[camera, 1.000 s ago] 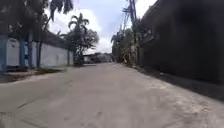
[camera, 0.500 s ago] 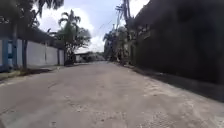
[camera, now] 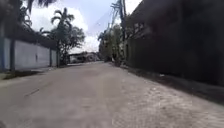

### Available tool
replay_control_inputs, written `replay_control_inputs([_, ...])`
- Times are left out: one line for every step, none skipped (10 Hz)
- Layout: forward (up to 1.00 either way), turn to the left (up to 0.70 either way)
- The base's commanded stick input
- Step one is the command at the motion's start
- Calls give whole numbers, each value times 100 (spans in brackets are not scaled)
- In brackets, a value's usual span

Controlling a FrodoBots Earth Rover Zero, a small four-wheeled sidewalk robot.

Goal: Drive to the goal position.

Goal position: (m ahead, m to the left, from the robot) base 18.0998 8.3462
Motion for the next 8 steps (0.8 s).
replay_control_inputs([100,0])
replay_control_inputs([100,0])
replay_control_inputs([100,0])
replay_control_inputs([100,0])
replay_control_inputs([100,0])
replay_control_inputs([100,0])
replay_control_inputs([100,0])
replay_control_inputs([100,0])
